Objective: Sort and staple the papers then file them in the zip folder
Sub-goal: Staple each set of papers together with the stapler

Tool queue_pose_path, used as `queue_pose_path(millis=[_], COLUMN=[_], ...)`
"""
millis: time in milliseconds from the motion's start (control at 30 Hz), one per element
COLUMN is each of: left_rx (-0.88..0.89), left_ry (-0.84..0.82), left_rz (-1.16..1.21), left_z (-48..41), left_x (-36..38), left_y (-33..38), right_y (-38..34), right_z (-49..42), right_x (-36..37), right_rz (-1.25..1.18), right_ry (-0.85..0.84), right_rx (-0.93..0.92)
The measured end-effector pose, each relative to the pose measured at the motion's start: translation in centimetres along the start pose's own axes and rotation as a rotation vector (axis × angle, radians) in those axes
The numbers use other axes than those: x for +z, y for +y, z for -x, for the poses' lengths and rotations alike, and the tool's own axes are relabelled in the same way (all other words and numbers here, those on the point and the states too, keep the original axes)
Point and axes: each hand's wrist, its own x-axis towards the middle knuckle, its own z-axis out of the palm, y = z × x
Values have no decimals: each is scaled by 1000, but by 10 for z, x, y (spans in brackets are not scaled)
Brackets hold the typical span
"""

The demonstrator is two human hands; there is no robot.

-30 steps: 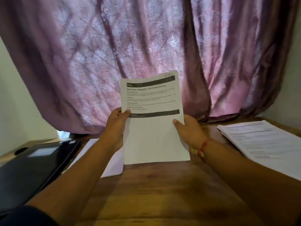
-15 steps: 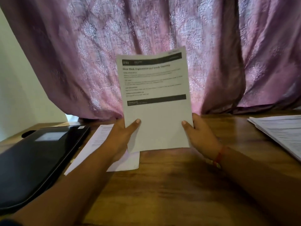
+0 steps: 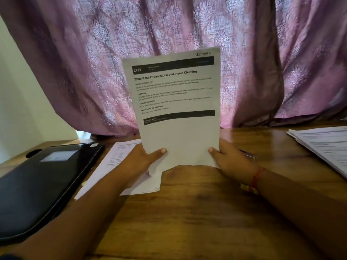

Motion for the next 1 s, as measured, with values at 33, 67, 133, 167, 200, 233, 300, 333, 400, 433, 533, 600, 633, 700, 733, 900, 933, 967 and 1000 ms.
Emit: queue_pose_path(millis=[33,67,133,167,200,233,300,333,400,433,533,600,633,700,733,900,933,967,1000], left_rx=[-7,-16,-41,-59,-77,-98,-139,-155,-178,-183,-197,-201,-203,-210,-212,-221,-228,-236,-242], left_ry=[-1,5,1,-12,-21,-32,-46,-45,-41,-43,-79,-109,-118,-113,-106,-127,-135,-142,-148], left_rz=[-82,-98,-7,73,156,244,351,362,385,404,468,483,483,479,478,456,455,452,446], left_z=[0,1,1,-1,-3,-1,0,1,3,4,5,6,6,7,8,12,13,13,14], left_x=[-1,-3,-6,-7,-8,-7,-7,-7,-8,-9,-11,-11,-12,-12,-12,-10,-9,-8,-8], left_y=[-3,-3,0,3,6,10,13,14,16,17,20,21,21,22,22,22,22,23,23], right_y=[-1,-3,-7,-8,-9,-9,-11,-13,-15,-17,-21,-23,-22,-21,-20,-20,-21,-22,-22], right_z=[1,1,2,2,3,4,5,6,6,7,9,10,10,11,11,12,13,13,13], right_x=[0,0,-3,-4,-5,-5,-6,-6,-8,-10,-15,-18,-19,-18,-17,-15,-15,-15,-15], right_rz=[15,-4,-93,-173,-278,-394,-567,-616,-710,-766,-916,-955,-958,-941,-928,-874,-878,-877,-870], right_ry=[-15,-24,-32,-36,-44,-61,-100,-111,-126,-132,-169,-197,-205,-201,-194,-143,-142,-141,-142], right_rx=[9,9,-8,-7,20,67,161,192,238,260,289,293,296,312,320,334,335,336,336])
